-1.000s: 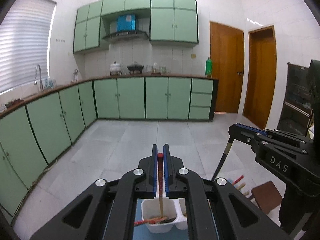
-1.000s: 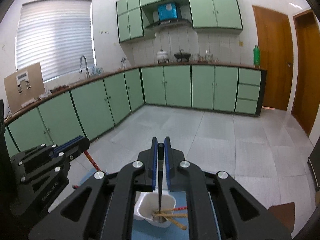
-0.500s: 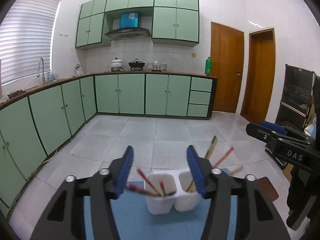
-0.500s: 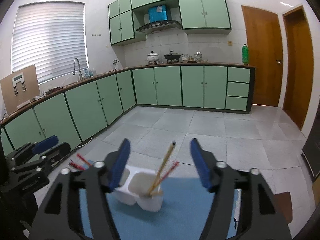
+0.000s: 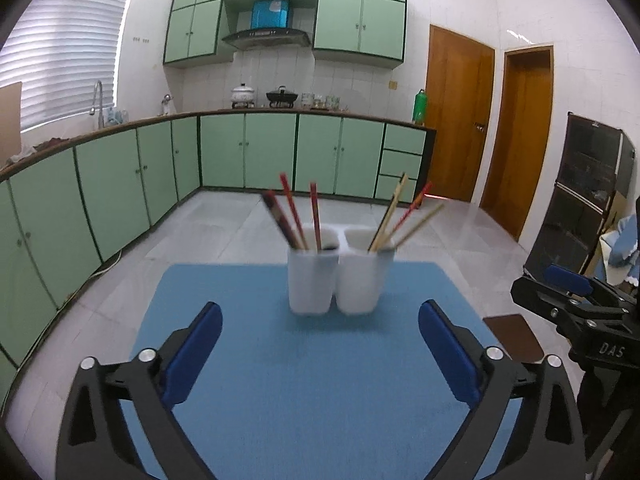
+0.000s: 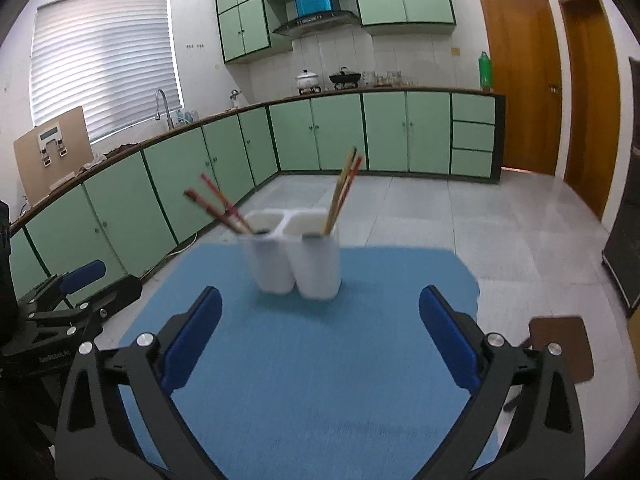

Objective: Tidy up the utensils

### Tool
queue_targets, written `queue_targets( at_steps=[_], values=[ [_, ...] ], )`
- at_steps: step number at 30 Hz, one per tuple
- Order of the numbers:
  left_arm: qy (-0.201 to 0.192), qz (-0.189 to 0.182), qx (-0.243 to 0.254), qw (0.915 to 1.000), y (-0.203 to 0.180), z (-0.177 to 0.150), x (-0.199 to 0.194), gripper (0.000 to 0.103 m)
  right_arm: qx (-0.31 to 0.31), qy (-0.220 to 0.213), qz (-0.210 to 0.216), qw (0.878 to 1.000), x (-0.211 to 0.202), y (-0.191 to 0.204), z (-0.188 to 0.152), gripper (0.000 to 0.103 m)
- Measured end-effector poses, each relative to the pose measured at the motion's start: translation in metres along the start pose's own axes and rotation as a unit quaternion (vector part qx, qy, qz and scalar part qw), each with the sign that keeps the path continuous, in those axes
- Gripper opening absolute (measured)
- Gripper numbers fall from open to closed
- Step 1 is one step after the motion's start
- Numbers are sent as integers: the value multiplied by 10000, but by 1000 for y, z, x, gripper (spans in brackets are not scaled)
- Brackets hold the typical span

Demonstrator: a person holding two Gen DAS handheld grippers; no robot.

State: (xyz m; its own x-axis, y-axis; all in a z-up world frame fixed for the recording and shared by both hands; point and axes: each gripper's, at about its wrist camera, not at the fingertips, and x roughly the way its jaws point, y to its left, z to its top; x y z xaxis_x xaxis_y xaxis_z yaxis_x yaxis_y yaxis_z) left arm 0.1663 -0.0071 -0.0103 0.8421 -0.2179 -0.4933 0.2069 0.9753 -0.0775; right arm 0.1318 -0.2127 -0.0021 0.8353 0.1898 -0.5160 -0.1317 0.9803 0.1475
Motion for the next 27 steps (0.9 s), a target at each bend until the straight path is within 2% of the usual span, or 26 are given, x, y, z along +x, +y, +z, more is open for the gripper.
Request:
queue_targets(
  at_steps=[5, 9, 27],
  values=[
    [32, 80, -22, 10000, -1, -19, -21, 97, 91, 89, 85, 9999, -20, 9, -21, 97],
    [16, -2, -30, 10000, -7, -26, -38, 97, -60, 30, 117, 9999, -37, 23, -30, 97],
    [-463, 35, 124, 9988, -22, -25, -93, 97, -373, -341, 196, 9985, -85, 43, -30, 97]
  ],
)
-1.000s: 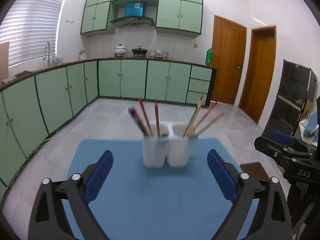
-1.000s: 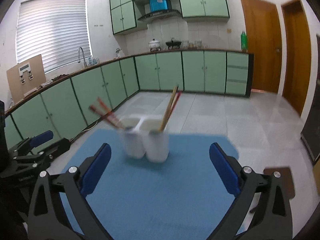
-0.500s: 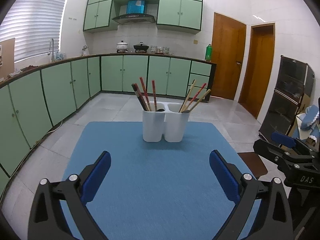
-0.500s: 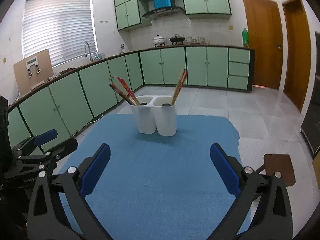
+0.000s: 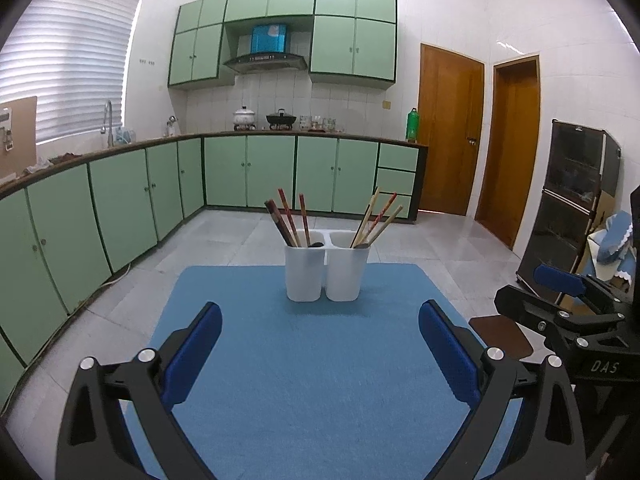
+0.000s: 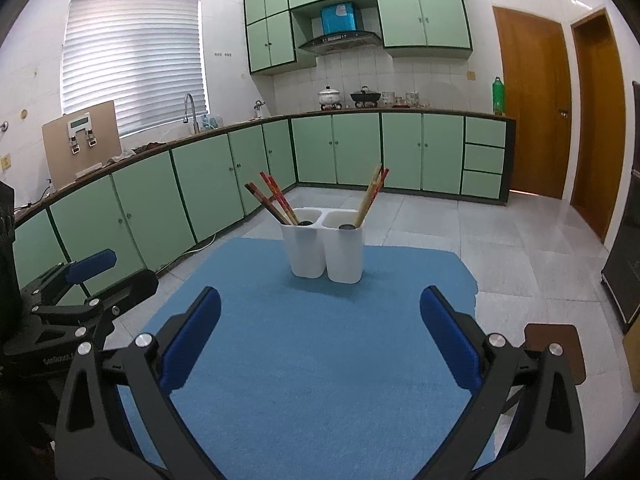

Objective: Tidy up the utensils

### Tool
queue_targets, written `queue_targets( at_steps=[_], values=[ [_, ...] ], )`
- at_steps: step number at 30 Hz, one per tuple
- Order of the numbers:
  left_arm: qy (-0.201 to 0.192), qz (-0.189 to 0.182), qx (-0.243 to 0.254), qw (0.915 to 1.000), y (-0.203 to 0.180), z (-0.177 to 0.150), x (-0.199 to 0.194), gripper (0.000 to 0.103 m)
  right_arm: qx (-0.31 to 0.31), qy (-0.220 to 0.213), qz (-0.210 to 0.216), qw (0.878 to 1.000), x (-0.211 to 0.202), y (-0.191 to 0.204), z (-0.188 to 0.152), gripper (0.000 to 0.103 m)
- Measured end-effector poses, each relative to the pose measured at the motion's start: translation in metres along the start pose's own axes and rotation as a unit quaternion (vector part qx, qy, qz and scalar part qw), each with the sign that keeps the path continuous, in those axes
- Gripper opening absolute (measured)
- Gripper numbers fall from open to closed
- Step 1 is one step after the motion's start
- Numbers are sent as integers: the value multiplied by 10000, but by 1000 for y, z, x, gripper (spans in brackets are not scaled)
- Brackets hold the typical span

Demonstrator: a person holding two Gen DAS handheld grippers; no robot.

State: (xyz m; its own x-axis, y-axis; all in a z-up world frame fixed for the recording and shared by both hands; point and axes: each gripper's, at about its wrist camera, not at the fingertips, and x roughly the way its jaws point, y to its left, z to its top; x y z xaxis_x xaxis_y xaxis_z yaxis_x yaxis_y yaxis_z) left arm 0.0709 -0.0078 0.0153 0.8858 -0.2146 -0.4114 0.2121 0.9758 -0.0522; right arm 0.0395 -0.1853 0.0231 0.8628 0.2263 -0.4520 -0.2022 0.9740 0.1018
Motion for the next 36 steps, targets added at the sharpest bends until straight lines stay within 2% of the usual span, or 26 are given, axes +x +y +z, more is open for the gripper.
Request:
queue_targets(
  at_steps=[12, 36],
  values=[
    [-131, 4, -6, 9999, -1, 1, -11, 97, -110, -128, -15, 9999, -9, 10, 1, 97],
    [-145, 20, -12, 9999, 1, -1, -12, 97, -150, -147, -2, 9998, -11, 15, -1, 97]
  ],
)
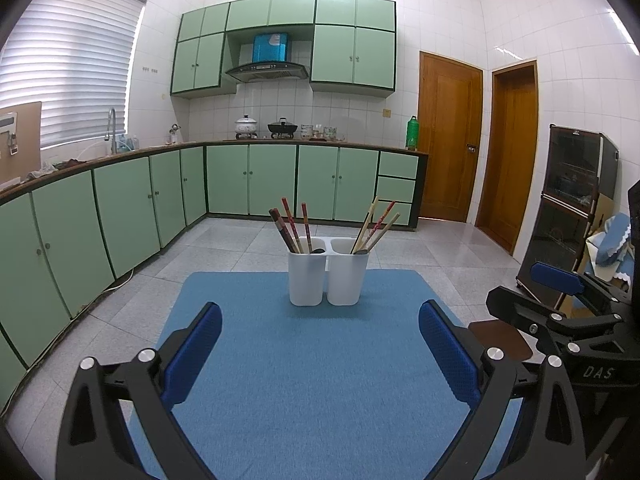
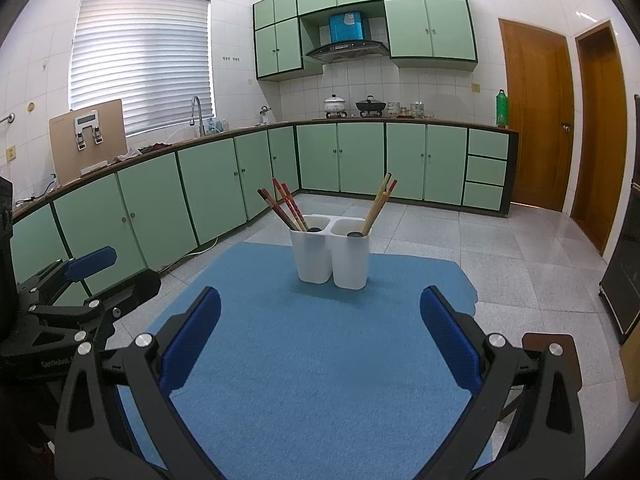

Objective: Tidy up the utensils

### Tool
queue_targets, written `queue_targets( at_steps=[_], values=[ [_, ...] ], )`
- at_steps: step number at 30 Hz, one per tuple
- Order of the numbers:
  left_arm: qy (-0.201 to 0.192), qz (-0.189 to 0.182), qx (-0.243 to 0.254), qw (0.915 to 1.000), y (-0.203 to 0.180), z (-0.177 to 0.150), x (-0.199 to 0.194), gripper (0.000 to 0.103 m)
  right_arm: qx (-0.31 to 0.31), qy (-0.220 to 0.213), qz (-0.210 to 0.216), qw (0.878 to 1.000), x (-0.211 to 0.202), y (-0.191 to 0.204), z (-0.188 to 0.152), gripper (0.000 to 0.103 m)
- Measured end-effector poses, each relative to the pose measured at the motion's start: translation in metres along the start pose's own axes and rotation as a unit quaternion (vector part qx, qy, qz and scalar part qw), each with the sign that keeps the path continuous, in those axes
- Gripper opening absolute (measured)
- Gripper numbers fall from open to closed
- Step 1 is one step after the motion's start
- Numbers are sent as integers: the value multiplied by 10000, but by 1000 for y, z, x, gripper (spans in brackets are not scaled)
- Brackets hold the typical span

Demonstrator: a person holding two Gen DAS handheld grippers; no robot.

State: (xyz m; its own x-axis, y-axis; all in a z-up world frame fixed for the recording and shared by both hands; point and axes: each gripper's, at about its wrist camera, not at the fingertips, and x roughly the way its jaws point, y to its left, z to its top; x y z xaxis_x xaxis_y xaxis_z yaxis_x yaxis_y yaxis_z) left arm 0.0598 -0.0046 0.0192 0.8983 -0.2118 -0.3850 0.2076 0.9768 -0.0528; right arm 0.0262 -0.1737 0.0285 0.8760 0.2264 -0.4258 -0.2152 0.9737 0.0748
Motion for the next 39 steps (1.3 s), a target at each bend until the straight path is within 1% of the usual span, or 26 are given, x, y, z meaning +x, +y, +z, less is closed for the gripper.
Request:
queue_targets(
  at_steps=[39],
  values=[
    [3, 20, 6, 10000, 1, 0, -2, 97, 10, 29, 4, 10000, 3, 4, -1, 97]
  ],
)
